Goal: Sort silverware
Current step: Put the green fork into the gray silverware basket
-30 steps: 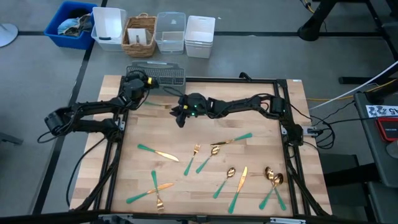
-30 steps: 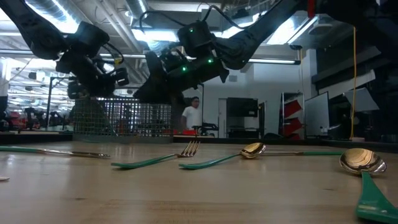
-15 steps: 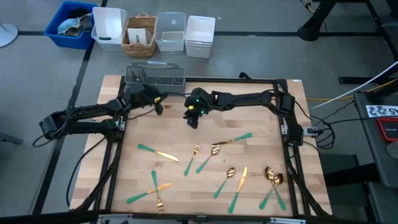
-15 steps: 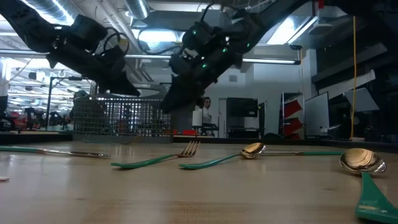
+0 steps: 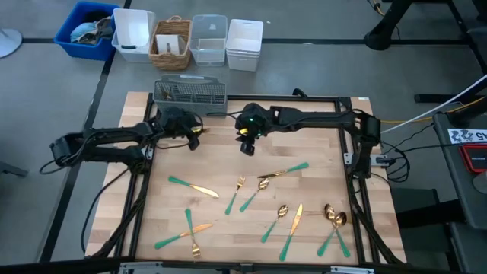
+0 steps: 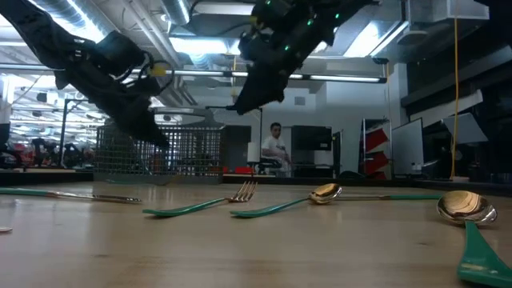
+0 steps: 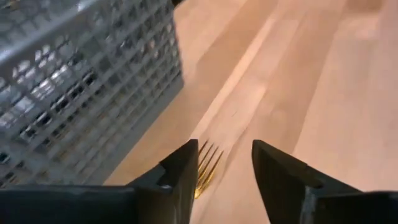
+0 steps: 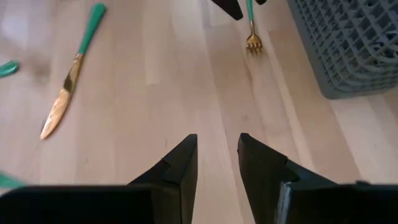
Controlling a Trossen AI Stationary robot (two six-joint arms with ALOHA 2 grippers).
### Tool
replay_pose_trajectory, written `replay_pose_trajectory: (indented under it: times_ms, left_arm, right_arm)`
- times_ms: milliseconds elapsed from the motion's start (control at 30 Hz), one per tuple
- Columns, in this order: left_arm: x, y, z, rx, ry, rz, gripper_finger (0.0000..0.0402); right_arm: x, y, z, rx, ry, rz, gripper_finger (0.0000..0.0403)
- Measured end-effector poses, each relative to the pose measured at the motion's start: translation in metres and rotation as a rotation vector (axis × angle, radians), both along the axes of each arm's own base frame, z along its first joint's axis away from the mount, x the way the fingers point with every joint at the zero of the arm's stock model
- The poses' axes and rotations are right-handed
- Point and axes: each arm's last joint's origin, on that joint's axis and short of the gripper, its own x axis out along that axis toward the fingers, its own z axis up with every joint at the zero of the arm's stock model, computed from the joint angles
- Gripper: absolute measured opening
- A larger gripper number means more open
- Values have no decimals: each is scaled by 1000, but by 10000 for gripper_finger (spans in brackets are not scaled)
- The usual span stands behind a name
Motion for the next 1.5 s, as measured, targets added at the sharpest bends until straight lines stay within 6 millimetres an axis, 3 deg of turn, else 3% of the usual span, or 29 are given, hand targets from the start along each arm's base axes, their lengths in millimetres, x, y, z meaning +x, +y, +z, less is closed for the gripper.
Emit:
replay_pose_trajectory:
  times_ms: [367,600,867,1233,1500]
  left_arm:
    - [3,6,-32,18,253,8,142]
    - [2,12,-42,28,316,-2,139]
    - [-5,30,-44,10,268,69,138]
    - [-9,31,-56,-134,259,34,133]
    - [-9,29,-57,-160,257,15,53]
  right_arm:
    - [-42,10,59,-85,-41,82,115]
    - [-67,15,85,-106,-59,81,115]
    - [-74,16,88,-108,-37,76,115]
    - [-75,17,87,-102,-12,76,115]
    - [-76,17,86,-100,-3,76,115]
